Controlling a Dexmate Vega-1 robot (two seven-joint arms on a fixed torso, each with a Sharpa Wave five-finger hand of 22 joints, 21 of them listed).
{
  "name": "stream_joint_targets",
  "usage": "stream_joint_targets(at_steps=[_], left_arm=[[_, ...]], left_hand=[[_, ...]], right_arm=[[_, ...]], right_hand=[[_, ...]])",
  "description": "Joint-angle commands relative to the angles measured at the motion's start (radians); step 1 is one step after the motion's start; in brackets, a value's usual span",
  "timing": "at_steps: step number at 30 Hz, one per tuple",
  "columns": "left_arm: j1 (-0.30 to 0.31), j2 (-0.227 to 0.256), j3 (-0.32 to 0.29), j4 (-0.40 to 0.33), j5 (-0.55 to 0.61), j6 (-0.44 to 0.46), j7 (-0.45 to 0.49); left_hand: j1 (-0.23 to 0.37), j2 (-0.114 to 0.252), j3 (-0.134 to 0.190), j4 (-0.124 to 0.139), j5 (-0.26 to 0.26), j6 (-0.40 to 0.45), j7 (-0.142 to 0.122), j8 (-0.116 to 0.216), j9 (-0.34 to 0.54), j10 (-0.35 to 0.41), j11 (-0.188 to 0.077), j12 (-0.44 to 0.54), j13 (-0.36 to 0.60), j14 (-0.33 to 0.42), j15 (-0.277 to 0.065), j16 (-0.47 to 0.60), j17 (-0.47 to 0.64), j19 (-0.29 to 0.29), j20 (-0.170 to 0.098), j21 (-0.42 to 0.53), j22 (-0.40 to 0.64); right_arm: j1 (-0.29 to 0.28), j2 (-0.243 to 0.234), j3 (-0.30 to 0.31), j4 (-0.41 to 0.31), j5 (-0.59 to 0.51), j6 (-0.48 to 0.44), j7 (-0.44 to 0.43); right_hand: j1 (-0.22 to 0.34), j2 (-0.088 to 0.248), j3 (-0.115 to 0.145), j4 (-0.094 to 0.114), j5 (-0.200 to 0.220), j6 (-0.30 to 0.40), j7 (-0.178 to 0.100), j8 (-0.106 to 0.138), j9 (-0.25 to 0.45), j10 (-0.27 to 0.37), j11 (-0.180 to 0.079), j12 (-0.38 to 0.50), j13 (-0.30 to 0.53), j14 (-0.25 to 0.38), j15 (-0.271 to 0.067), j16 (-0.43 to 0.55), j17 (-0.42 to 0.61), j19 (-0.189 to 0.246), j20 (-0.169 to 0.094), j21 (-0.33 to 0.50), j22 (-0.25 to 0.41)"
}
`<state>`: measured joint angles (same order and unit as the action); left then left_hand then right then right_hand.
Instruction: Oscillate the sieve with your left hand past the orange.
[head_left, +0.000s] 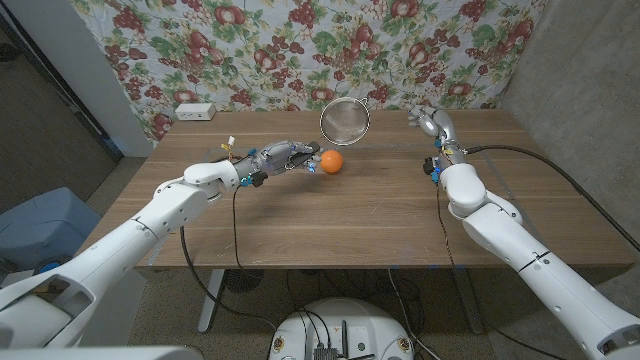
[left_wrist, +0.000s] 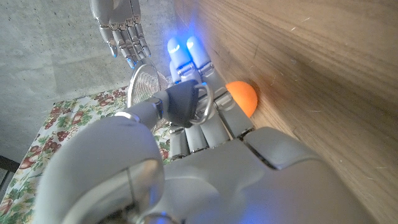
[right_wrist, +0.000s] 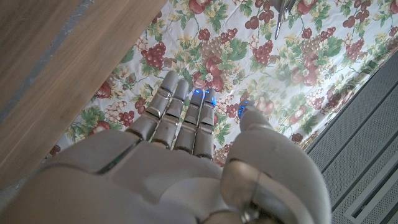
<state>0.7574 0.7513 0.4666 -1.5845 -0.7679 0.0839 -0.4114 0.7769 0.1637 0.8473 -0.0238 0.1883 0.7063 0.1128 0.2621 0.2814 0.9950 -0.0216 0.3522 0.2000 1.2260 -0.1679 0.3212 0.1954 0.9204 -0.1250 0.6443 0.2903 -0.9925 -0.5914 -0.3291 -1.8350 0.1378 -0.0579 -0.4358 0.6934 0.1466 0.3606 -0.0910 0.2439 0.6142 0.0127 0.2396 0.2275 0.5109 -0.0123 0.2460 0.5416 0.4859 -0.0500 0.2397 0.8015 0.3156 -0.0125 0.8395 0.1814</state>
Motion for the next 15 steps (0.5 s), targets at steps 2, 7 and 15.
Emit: stream_joint_targets(at_steps=[2,7,15], left_arm=[[0.064,-0.008,-0.033,-0.037,-0.02,-0.028,0.049],[0.084,-0.012,-0.046,-0.047,-0.03,-0.045,0.072],[0.111,-0.021,-0.061,-0.059,-0.041,-0.065,0.104]], left_hand=[[0.034,0.044,0.022,0.013,0.0,0.089,0.087,0.004,0.006,0.031,-0.022,0.001,0.001,0.065,-0.059,0.002,0.0,0.007,-0.019,0.009,0.004],[0.034,0.044,0.022,0.012,-0.001,0.09,0.087,0.003,0.008,0.033,-0.021,0.0,0.001,0.066,-0.059,0.001,0.0,0.005,-0.019,0.012,0.005],[0.034,0.044,0.022,0.012,-0.001,0.091,0.086,0.002,0.011,0.035,-0.022,0.0,0.001,0.068,-0.059,0.001,0.0,0.005,-0.019,0.016,0.005]], right_arm=[[-0.004,0.003,0.019,0.054,0.174,0.124,0.071],[-0.003,0.006,0.022,0.075,0.211,0.147,0.09],[-0.005,0.014,0.026,0.105,0.264,0.186,0.116]], right_hand=[[-0.003,0.01,0.004,-0.006,0.01,0.007,0.007,-0.004,0.0,0.012,0.004,-0.003,-0.002,-0.004,-0.011,0.006,0.001,-0.006,0.001,-0.003,0.003],[-0.005,0.012,0.005,-0.009,0.013,0.013,0.011,-0.004,0.0,0.019,0.011,-0.004,-0.004,-0.001,-0.008,0.008,-0.002,-0.005,0.002,-0.003,0.003],[-0.008,0.012,0.009,-0.013,0.018,0.016,0.019,-0.005,-0.001,0.023,0.016,-0.007,-0.008,0.007,-0.006,0.01,-0.01,0.002,0.005,0.0,0.004]])
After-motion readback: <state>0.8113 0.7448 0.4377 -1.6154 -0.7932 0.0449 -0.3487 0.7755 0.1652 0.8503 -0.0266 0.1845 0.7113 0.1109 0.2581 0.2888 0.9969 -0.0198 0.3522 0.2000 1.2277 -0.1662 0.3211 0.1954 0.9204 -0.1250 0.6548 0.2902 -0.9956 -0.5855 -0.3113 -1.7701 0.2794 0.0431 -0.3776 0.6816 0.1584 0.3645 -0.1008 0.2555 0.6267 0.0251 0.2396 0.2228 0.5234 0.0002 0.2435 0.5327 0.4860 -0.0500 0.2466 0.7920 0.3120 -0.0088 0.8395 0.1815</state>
